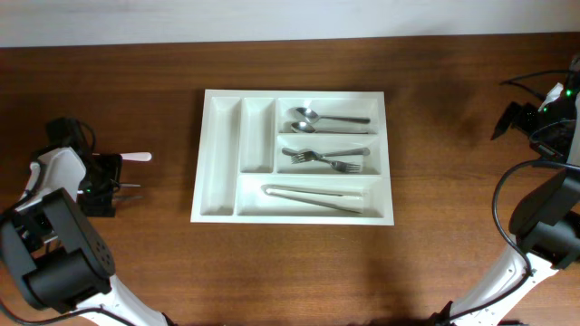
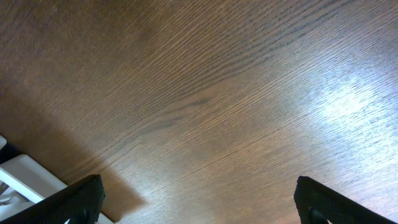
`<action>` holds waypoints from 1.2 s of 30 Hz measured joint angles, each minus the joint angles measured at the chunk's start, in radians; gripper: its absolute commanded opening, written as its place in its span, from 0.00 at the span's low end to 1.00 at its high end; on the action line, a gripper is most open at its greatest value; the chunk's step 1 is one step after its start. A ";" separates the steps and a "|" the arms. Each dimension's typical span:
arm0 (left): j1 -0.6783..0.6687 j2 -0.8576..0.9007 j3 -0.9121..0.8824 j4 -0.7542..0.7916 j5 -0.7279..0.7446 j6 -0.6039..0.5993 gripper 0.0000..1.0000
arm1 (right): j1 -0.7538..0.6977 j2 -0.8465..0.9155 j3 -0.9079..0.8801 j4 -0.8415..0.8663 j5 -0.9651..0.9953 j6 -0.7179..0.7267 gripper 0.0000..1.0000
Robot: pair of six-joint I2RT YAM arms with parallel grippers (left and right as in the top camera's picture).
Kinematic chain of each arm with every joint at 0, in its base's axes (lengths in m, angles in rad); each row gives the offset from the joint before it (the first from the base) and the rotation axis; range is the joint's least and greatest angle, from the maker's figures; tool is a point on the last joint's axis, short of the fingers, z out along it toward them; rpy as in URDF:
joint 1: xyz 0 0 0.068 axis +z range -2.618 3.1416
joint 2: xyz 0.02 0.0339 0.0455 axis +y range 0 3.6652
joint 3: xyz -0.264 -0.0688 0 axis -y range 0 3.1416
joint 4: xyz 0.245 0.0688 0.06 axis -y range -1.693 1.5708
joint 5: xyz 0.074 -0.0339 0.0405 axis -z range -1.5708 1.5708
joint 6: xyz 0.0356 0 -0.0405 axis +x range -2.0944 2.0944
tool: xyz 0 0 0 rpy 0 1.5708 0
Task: Pack container
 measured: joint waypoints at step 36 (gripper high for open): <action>0.004 0.039 0.014 0.021 0.005 -0.010 0.23 | 0.000 0.000 0.000 0.000 0.000 0.000 0.99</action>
